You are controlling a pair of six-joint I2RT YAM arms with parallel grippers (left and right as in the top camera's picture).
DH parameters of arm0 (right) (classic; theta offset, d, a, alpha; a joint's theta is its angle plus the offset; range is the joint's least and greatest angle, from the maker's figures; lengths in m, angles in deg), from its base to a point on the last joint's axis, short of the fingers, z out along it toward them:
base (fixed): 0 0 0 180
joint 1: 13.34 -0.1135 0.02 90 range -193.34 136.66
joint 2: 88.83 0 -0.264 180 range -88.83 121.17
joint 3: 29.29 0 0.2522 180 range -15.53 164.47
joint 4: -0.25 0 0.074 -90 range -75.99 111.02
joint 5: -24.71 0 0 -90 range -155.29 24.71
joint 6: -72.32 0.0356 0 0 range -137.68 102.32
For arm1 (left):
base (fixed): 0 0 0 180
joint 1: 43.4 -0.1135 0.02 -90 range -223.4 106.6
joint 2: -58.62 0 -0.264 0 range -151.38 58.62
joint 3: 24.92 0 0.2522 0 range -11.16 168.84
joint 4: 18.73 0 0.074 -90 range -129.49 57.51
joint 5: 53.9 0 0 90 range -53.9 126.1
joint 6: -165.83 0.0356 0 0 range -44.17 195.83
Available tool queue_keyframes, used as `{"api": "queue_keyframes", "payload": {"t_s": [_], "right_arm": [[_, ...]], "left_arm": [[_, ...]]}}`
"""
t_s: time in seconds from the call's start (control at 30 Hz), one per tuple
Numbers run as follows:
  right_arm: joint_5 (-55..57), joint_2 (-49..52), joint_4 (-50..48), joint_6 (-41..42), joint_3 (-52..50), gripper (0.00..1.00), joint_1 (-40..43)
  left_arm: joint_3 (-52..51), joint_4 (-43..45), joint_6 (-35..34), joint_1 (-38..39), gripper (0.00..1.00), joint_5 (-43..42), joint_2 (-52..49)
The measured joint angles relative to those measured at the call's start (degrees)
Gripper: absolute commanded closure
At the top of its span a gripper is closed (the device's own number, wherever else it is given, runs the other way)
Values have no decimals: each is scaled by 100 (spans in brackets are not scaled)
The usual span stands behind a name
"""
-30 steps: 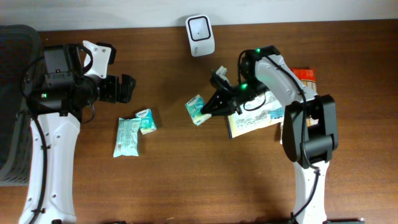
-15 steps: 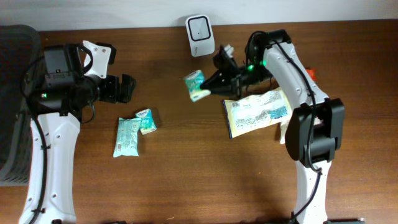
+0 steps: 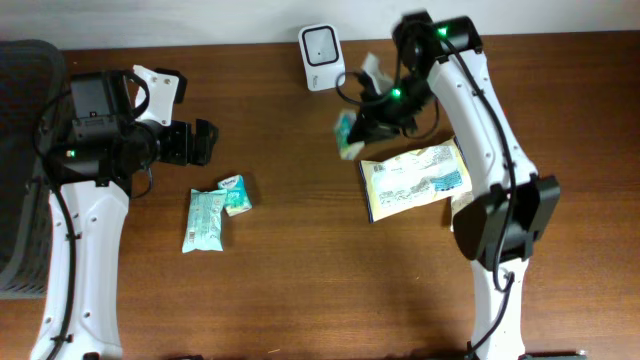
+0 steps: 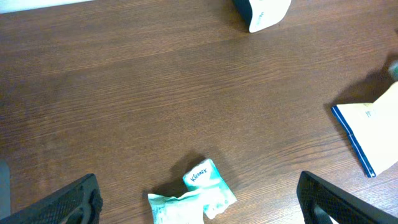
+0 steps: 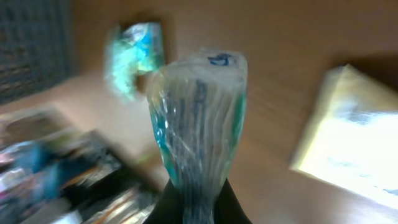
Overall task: Scan the item barcode
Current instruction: 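Lift the Kleenex packet and hold it against the scanner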
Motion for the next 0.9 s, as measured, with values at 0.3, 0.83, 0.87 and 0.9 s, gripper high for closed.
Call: {"api": "queue_keyframes", "payload": {"t_s": [0.3,0.83,0.87,0.9], "right_arm": [[3681,352,-3847,188,1097,96,-616],[3895,2295,-5045,240,1086,96,-857],[3893,2295,-5047,278,1086,96,-857],[3893,2295,-5045,302,1086,96,-857]], "left_arm": [[0,2,0,0,1,0,0],[0,0,-2,0,1,-2,0],[0,0,0,0,1,-2,0],[0,0,0,0,1,-2,0]]}}
